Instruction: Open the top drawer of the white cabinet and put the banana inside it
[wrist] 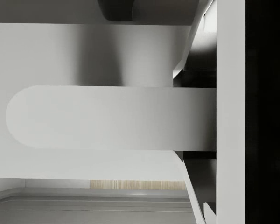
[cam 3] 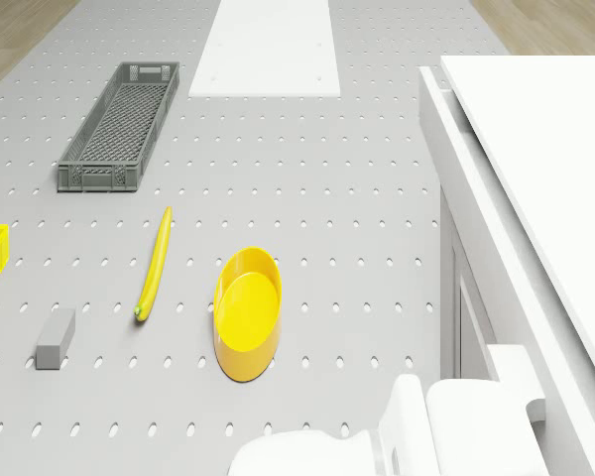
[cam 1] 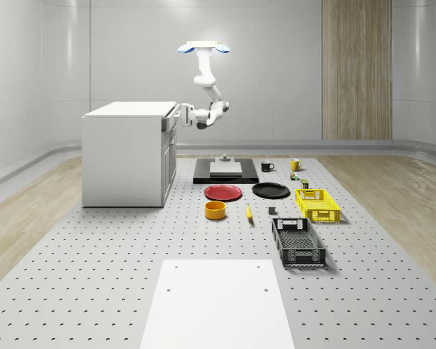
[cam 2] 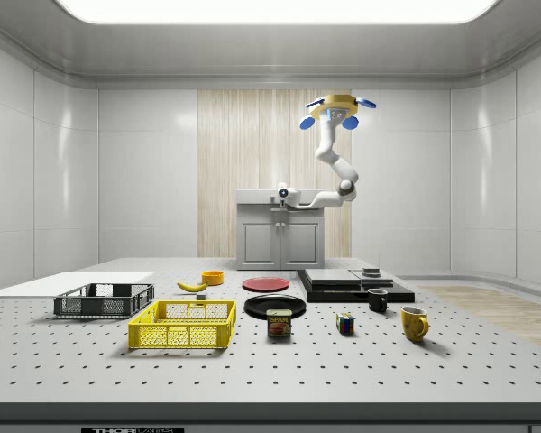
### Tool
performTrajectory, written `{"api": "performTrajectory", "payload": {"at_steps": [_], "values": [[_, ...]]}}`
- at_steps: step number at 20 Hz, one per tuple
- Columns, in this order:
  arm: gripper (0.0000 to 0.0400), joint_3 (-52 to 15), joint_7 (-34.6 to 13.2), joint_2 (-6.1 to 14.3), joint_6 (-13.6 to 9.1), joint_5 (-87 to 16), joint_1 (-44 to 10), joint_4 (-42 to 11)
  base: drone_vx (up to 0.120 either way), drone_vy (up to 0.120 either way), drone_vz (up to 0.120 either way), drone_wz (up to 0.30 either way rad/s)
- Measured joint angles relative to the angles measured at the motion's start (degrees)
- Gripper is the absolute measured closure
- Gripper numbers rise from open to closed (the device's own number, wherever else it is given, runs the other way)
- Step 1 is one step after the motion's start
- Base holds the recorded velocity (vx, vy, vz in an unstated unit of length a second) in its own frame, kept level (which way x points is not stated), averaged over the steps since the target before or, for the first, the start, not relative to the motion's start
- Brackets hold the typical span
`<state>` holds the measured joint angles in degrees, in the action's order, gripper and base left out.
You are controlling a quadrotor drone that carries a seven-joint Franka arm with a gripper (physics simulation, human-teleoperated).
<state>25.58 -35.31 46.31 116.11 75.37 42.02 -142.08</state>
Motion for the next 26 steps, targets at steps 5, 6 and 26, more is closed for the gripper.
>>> {"api": "performTrajectory", "payload": {"at_steps": [5, 6, 26], "values": [[0.0266, 2.3, -1.0, 1.2, -3.3, -2.9, -2.1, -0.3, 0.0, 0.0, 0.0, 0.0], [0.0272, 2.8, -1.8, 1.6, -3.9, -3.5, -2.5, -0.2, 0.0, 0.0, 0.0, 0.0], [0.0261, 15.7, -7.3, 7.8, -12.0, -17.7, -2.4, 2.8, 0.0, 0.0, 0.0, 0.0]]}}
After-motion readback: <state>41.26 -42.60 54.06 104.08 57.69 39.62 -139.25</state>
